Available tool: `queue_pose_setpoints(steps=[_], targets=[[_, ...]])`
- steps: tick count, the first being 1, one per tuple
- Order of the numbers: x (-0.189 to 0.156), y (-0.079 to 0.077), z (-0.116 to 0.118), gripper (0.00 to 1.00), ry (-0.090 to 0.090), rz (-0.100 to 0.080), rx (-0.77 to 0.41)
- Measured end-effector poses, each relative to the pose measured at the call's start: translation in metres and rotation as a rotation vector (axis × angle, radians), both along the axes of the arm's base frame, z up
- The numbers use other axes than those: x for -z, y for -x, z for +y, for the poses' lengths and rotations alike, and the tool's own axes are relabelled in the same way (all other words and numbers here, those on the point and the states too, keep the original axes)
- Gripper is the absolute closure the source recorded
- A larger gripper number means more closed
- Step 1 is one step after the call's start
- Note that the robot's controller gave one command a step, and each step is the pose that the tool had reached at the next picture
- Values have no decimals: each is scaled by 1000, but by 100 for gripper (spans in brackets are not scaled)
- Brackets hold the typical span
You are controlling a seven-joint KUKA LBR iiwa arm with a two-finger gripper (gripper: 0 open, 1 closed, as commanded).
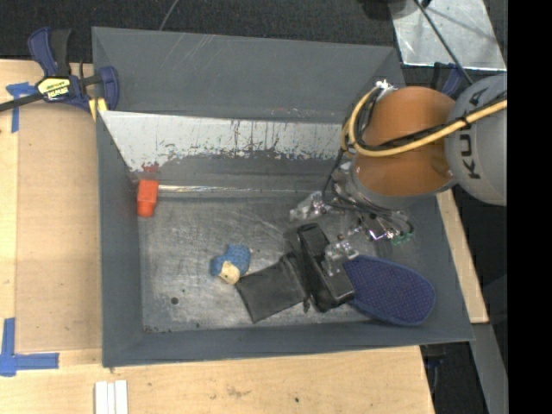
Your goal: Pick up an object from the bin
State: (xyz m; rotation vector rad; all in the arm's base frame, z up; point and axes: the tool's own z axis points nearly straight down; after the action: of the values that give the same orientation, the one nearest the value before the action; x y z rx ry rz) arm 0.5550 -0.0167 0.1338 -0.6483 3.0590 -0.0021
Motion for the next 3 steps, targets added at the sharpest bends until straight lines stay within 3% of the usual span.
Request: queue_pose_setpoints(steps=[1,2,3], targets=[[1,-7,0,0,0,1,2],[5,-21,-1,0,1,10,-221],[6,-22,-2,0,4,9,-262]])
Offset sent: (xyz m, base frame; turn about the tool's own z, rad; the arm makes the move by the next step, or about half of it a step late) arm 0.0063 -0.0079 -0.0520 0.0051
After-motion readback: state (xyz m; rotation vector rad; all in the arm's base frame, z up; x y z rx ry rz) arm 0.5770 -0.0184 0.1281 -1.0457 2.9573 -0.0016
